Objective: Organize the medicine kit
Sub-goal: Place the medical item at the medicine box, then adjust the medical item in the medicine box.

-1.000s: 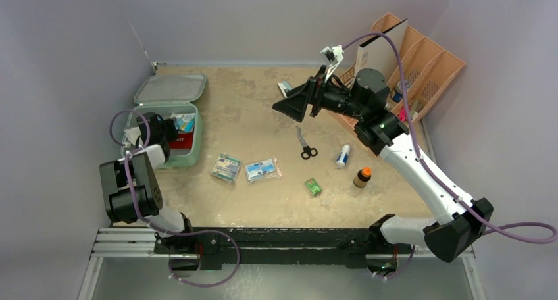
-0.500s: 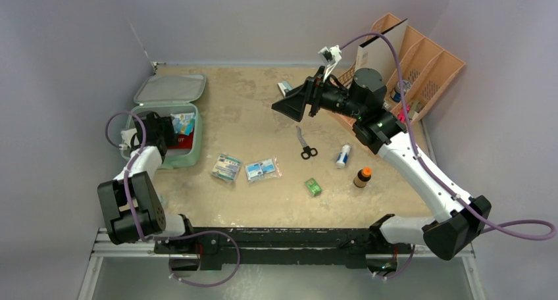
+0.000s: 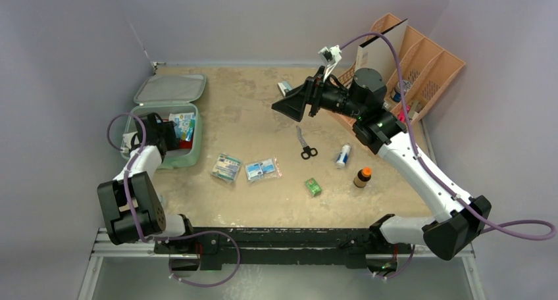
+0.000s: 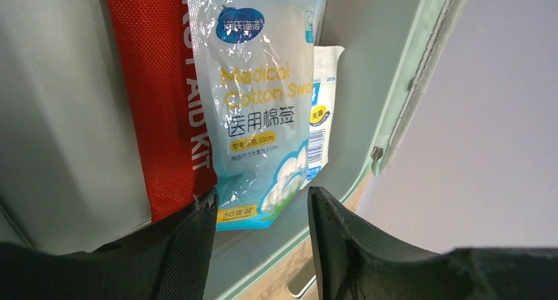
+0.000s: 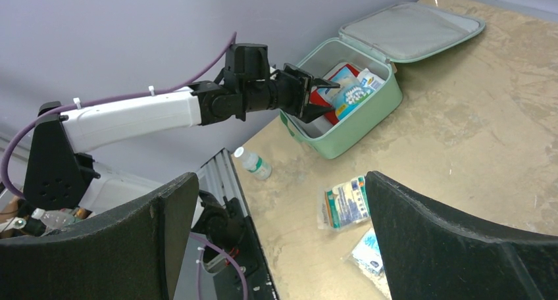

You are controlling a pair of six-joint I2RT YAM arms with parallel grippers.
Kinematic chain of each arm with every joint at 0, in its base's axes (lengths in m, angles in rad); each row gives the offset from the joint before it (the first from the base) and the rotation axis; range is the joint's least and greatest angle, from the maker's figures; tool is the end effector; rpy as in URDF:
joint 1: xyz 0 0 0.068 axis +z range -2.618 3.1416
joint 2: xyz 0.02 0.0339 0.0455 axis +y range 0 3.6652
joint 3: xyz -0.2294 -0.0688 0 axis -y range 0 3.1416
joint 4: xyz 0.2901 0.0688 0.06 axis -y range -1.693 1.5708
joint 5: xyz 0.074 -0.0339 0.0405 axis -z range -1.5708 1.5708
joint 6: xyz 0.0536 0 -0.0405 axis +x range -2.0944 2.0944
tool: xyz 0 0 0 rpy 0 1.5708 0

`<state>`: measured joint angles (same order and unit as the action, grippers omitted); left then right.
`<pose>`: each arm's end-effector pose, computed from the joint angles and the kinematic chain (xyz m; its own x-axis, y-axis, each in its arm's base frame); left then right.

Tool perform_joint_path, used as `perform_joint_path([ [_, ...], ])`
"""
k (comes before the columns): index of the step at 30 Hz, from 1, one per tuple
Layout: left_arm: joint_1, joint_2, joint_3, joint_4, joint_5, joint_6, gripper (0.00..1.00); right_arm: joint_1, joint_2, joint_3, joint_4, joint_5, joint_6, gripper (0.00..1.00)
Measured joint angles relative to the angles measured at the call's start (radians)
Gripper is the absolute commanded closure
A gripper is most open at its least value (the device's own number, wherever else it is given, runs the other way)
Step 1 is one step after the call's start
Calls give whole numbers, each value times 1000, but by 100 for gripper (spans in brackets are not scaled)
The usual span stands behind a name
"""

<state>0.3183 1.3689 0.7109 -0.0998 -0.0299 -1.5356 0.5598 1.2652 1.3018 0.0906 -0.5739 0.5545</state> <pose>0.3157 0.1057 0.1206 0.3103 -0.9495 -0.0461 -0.6641 -0.1818 -0.7252 0.2868 0.2141 0.4179 -0.3837 0.2814 -0.8796 -0.8237 0.3264 0.4637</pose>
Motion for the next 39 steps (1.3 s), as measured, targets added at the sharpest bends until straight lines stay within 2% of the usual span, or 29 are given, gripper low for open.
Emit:
perform_joint_path([
  [8, -6, 77, 14, 38, 4, 14, 56, 0, 0, 0, 0, 0, 3, 1],
  [14, -26, 131, 57, 85, 5, 67, 57, 0, 0, 0, -5, 3, 2, 1],
  [17, -31, 131, 84, 106, 6, 100, 55, 0, 0, 0, -12, 5, 2, 1],
  [23, -31, 127, 97, 102, 23, 146, 44, 1, 0, -2, -66, 69, 3, 1],
  [29, -31, 53, 98, 12, 48, 212, 40, 1, 0, -16, -225, 235, 14, 1],
  [31, -31, 14, 103, -14, 62, 258, 34, 1, -1, -32, -287, 308, 29, 1],
  [39, -42, -99, 258, -137, 196, 601, 30, 1, -21, -76, -585, 735, 155, 1],
])
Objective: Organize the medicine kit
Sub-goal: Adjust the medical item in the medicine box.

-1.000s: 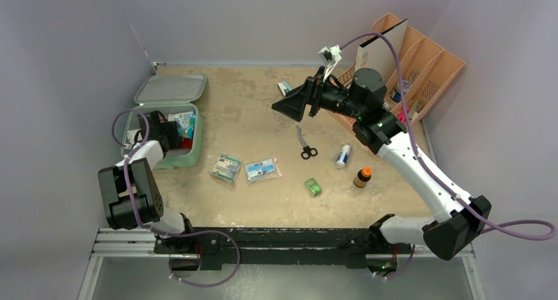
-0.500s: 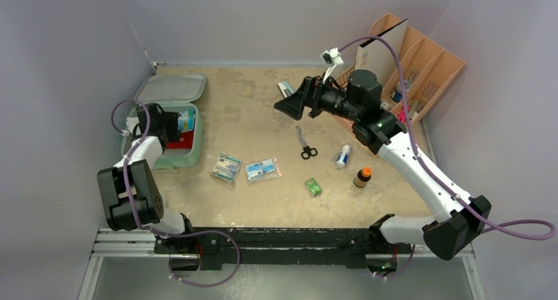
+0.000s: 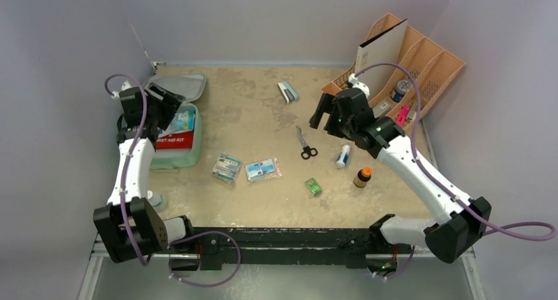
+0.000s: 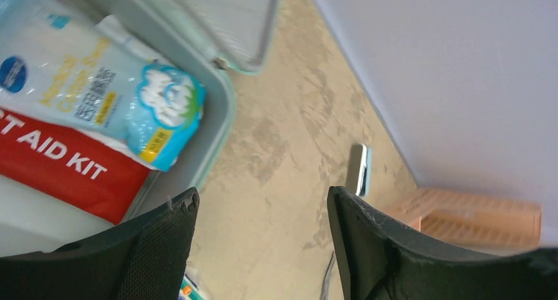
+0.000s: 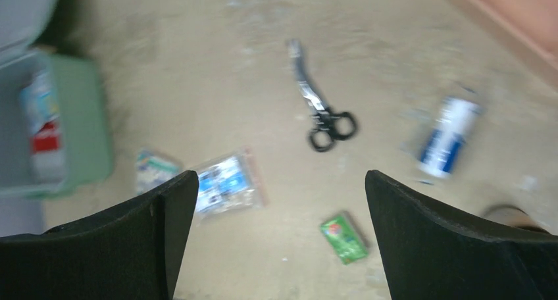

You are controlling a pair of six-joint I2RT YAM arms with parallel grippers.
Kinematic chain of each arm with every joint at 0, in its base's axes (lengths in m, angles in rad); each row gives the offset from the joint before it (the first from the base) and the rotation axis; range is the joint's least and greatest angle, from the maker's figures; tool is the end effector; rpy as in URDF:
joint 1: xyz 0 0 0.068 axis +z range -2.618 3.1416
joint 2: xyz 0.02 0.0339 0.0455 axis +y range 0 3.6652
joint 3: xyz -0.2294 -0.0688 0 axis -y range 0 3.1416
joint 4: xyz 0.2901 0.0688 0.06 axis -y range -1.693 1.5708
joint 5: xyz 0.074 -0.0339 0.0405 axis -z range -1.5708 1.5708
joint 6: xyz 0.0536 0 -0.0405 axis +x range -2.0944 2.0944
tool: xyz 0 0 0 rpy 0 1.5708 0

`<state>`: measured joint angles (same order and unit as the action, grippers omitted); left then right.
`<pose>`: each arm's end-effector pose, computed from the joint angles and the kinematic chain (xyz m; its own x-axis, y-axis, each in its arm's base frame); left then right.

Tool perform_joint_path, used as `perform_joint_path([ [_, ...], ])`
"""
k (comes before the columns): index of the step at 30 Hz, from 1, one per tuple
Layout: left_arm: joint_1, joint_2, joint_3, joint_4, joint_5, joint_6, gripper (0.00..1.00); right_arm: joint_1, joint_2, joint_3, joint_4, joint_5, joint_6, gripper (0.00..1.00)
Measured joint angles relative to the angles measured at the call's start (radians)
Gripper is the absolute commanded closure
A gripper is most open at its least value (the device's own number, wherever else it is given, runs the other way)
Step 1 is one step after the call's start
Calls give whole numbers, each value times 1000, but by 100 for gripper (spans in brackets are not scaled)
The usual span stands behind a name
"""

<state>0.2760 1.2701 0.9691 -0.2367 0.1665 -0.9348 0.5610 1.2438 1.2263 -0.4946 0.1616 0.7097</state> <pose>0.3448 0.0884 0.2389 -0.1867 -0.8774 -0.4419 -0.4747 0.4744 -0.7414 0.2993 0.1779 0.3235 -0.5795 0.3954 -0.7126 -0.0379 0.8604 0.5082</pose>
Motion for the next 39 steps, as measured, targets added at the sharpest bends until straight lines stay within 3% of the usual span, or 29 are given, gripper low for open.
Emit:
perform_joint_path([
  [4, -43, -79, 18, -31, 67, 148, 30, 0, 1, 5, -161, 224, 62, 4],
  [8, -119, -116, 18, -76, 131, 251, 31, -15, 35, 19, -292, 380, 106, 23],
  [11, -153, -117, 14, -121, 183, 304, 32, -53, 85, 19, -353, 418, 135, 33],
  [17, -157, -179, -85, -144, 226, 380, 32, -138, 148, -21, -450, 424, 233, 40],
  [25, -166, -254, -129, -154, 242, 422, 32, -154, 245, -22, -625, 439, 409, 36],
  [39, -166, -268, -129, -155, 229, 431, 32, -166, 226, -111, -671, 453, 514, 37],
])
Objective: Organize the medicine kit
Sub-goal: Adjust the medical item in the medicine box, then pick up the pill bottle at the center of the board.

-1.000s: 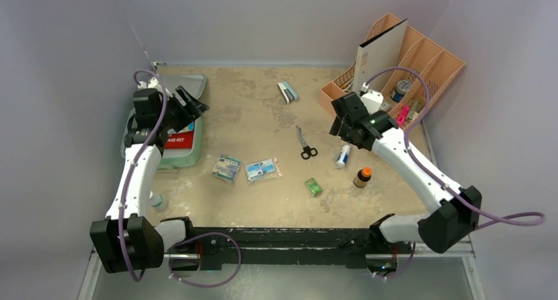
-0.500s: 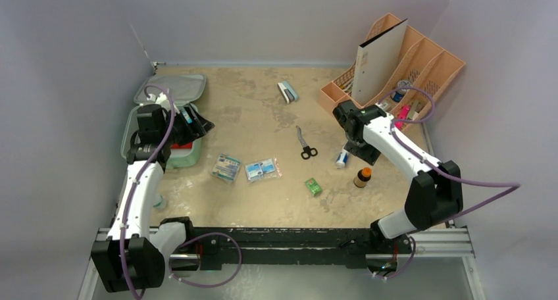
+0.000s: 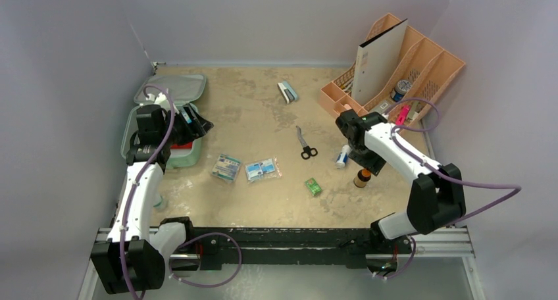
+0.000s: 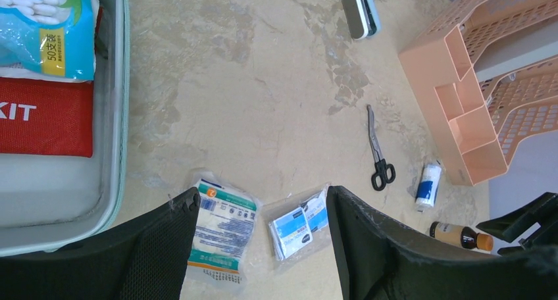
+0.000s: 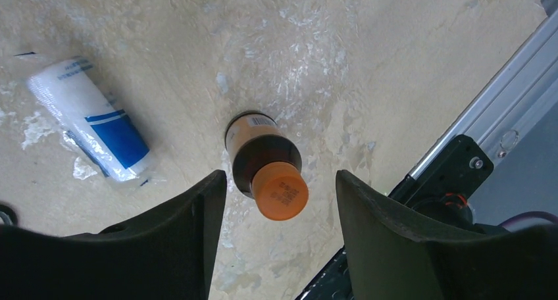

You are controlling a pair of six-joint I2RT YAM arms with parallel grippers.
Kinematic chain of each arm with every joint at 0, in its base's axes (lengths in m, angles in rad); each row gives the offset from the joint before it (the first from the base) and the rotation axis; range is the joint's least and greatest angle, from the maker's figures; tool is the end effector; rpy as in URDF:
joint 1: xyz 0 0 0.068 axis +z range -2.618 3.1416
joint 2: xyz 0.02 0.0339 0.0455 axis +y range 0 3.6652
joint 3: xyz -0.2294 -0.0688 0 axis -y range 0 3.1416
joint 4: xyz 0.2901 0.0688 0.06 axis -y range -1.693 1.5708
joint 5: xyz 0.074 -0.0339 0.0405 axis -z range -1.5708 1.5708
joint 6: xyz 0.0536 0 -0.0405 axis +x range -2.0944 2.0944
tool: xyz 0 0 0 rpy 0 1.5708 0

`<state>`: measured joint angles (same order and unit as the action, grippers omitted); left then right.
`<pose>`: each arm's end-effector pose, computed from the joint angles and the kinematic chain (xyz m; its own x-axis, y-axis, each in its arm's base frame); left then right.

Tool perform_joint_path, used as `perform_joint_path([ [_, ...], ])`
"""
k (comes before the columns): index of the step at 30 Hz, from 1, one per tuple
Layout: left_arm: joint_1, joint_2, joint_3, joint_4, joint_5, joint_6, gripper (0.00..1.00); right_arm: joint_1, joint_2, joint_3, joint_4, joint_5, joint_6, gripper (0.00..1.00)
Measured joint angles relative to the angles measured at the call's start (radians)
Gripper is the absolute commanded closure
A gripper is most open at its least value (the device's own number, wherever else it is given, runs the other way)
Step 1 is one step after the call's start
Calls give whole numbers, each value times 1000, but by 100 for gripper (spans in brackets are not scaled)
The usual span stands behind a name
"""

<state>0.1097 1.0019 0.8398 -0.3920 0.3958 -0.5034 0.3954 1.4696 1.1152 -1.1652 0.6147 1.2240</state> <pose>0.2979 0.0120 0.2542 -0.5666 -0.5102 -0.6470 -0.0553 0.8070 -0.5879 0.2848 0.0854 0.1797 -0.5836 0.5890 -0.5591 0.7691 0.6219 -0.1476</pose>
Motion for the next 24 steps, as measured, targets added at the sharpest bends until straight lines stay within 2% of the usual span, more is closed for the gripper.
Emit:
perform_joint_path([
  [4, 0, 0, 0, 0, -7, 0, 32, -4, -37, -38, 23, -4, 10, 41],
  [13, 0, 0, 0, -11, -10, 13, 32, -11, -75, -98, 83, -4, 33, 44],
  [19, 0, 0, 0, -18, -10, 18, 33, -17, -95, -111, 117, -6, 34, 57],
  [24, 0, 0, 0, -19, -10, 26, 33, -17, -121, -125, 137, -8, 34, 59],
])
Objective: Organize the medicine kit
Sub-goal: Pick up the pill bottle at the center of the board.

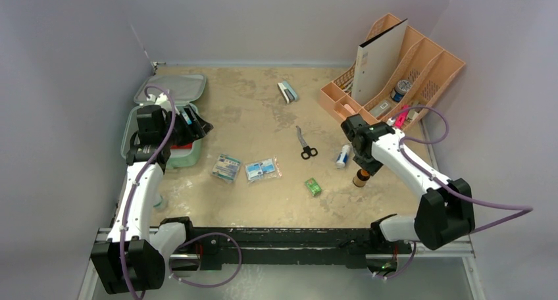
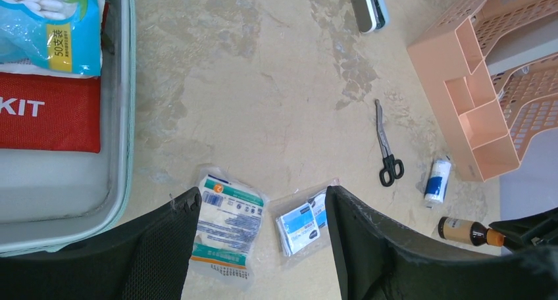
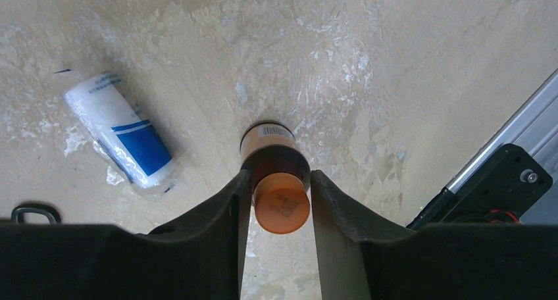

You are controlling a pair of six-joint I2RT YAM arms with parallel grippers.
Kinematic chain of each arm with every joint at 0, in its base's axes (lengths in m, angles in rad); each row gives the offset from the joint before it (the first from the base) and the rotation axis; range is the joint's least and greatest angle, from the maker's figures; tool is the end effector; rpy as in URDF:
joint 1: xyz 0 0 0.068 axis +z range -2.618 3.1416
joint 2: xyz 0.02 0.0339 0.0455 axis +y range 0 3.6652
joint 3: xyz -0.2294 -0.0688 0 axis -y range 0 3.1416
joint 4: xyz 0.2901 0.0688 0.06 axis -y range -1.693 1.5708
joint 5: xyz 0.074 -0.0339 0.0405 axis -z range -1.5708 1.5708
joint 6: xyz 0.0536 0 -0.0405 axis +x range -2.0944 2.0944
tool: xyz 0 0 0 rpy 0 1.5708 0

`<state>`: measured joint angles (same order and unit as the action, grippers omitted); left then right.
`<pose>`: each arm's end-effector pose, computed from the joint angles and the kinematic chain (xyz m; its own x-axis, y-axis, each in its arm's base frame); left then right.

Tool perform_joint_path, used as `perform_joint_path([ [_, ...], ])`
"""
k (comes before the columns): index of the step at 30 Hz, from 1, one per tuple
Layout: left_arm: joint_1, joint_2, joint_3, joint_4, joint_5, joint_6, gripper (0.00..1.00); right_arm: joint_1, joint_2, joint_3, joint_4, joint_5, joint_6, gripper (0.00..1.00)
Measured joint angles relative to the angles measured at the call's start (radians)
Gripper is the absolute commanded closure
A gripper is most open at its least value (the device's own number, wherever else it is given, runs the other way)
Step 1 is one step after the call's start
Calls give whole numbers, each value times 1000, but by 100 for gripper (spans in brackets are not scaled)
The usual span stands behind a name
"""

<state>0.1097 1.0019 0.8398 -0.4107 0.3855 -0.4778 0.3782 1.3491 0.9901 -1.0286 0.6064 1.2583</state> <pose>0.2968 0.0124 0.2521 -0.5762 -0.4921 -0.6526 -0.0589 0.8213 -0.5674 0.2750 0.0764 0.1755 -0.4778 0.6515 -0.5892 0.8059 0.5920 0.0011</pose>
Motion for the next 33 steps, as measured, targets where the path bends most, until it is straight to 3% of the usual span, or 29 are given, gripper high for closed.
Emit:
perform_joint_path([
  [4, 0, -2, 0, -2, 0, 4, 33, 0, -26, -2, 0, -1, 0, 46],
  [8, 0, -9, 0, -2, 0, 10, 33, 0, -34, -2, 0, -23, 0, 48],
  [15, -1, -16, 0, -2, 0, 18, 33, 0, -32, -34, 29, -78, -2, 66],
  [21, -7, -21, 0, -1, 9, 38, 35, 0, -39, -30, 23, -75, -16, 99],
  [29, -131, -26, 9, 23, 81, 117, 36, 0, -120, 126, 46, -91, -237, 100],
  [33, -209, -24, 58, 21, 123, 168, 36, -3, -190, 157, 185, -240, -413, 100],
])
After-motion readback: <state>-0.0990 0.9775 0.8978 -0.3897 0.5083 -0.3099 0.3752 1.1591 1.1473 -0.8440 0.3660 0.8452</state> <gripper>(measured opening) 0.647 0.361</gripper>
